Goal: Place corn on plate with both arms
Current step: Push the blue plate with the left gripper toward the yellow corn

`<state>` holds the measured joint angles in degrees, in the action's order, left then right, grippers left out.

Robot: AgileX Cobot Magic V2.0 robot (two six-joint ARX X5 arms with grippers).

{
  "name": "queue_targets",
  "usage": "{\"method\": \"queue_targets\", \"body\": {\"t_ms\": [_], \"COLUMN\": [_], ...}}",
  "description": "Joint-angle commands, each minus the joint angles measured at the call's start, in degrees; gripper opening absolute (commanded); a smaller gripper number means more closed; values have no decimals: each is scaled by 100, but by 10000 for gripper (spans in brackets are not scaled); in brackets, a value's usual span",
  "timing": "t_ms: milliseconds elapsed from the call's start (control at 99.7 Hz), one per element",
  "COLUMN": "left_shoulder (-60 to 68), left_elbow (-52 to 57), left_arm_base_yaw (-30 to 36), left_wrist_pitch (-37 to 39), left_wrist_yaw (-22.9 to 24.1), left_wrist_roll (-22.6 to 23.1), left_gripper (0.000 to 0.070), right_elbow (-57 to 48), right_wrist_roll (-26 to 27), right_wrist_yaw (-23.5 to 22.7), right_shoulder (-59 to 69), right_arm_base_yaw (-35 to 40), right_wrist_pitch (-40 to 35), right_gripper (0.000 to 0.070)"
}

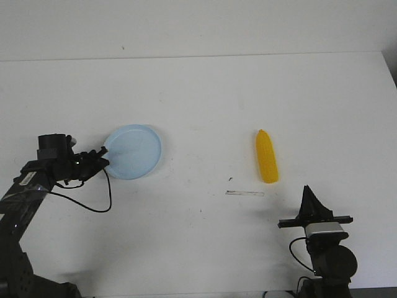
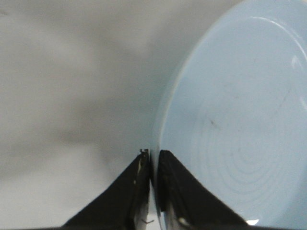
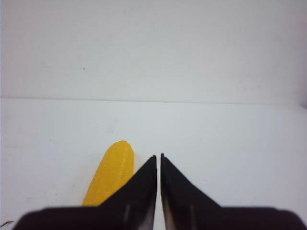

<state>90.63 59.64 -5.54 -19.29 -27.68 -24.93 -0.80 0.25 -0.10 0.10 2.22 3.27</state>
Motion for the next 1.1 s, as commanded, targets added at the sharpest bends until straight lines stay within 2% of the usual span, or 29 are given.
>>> {"method": "queue_targets", "body": {"t_ms": [0, 10, 20, 170, 431, 702, 923, 963, 1033, 1093], "left_shoulder": [7, 2, 2, 4, 4, 46, 116, 125, 133, 133], "left_elbow": [81, 81, 81, 81, 81, 81, 81, 81, 79, 81], "left_arm_base_yaw": [225, 269, 695, 1526, 2796, 3045, 3091, 3123, 3165, 3198], "left_wrist_pitch": [66, 74, 177, 459, 575, 590, 581, 579, 579, 586], "left_wrist_yaw": [-85, -85, -85, 31, 1036, 1268, 1268, 1268, 1268, 1268], "left_wrist_roll": [-20, -20, -20, -28, -170, -175, -168, -168, -170, -170], "left_gripper": [1, 1, 1, 1, 1, 1, 7, 32, 131, 172], "right_elbow": [7, 7, 7, 7, 7, 7, 7, 7, 7, 7], "right_wrist_roll": [31, 31, 31, 31, 33, 31, 31, 31, 31, 31], "right_wrist_yaw": [-9, -9, -9, -9, -9, -9, -9, -9, -9, -9], "right_shoulder": [-2, -2, -2, -2, -2, -2, -2, -2, -2, -2], "right_arm_base_yaw": [2, 2, 2, 2, 2, 2, 2, 2, 2, 2], "right_wrist_pitch": [61, 61, 61, 61, 61, 61, 61, 61, 61, 61], "right_gripper": [15, 15, 15, 15, 15, 15, 15, 15, 15, 15]}}
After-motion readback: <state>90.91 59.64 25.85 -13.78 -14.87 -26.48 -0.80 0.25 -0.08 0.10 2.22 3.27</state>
